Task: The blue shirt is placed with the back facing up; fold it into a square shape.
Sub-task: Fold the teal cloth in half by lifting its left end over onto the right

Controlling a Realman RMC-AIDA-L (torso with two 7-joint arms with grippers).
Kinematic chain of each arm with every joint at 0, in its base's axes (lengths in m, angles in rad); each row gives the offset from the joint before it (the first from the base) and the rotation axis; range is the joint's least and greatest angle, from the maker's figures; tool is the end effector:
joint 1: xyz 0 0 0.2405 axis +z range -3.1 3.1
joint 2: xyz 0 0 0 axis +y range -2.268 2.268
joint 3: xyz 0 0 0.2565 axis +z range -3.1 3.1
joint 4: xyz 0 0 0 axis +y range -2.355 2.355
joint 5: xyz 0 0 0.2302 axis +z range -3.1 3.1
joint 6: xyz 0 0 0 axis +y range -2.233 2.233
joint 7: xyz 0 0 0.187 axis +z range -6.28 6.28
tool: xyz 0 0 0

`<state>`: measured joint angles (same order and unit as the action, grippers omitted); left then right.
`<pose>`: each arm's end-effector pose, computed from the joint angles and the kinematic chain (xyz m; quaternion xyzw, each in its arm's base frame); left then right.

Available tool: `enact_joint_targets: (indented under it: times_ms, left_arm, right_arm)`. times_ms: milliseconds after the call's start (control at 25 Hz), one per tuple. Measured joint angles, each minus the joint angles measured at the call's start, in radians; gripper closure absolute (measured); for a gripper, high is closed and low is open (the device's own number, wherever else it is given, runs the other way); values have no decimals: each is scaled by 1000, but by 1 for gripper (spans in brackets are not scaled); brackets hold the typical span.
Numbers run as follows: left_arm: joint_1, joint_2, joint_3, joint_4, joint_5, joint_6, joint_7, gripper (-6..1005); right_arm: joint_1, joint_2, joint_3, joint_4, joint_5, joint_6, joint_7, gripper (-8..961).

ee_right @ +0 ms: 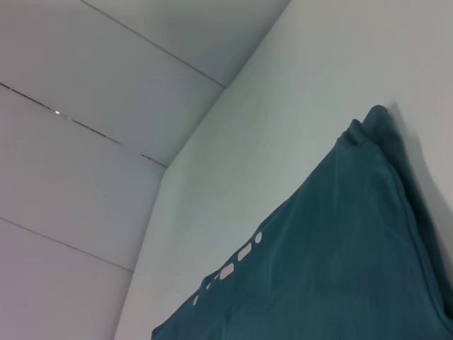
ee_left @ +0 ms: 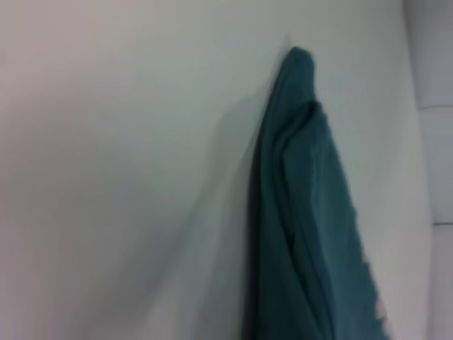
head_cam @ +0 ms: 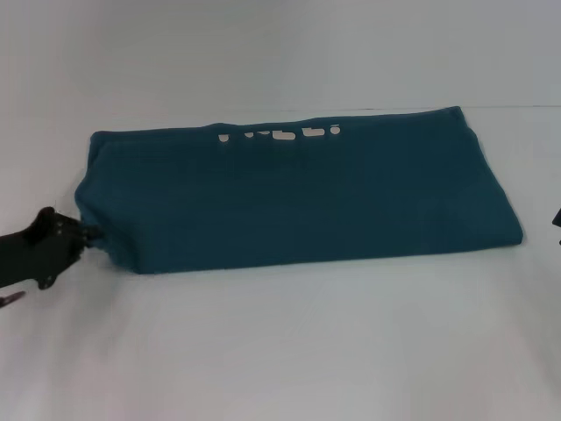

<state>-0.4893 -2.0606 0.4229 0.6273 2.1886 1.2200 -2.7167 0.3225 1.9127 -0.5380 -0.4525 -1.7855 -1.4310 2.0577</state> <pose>-0.3630 0.3833 0.0006 -0.4807 -0.8026 -0.3129 0.1640 0.3803 0.3323 0.0460 -0.6481 0.6341 0.3749 0.1933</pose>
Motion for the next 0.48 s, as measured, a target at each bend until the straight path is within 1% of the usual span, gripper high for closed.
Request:
enact_joint_targets:
  times_ms: [120,160,240,480]
  left_arm:
    - [15,5,-99,-9,-14,56,43,964]
    - [21,6,-114,-10,-17,62,47,983]
    - [30,6,-127,-15,-19,62,50,979]
    - [38,6,-130,-34,-21,49,64,967]
  right_arm:
    - [2,0,1,0,0,0,1,270]
    - [3,0,1,0,0,0,1,270]
    - [5,0,1,0,0,0,1,270]
    - [9,0,0,0,-4,0,-2,271]
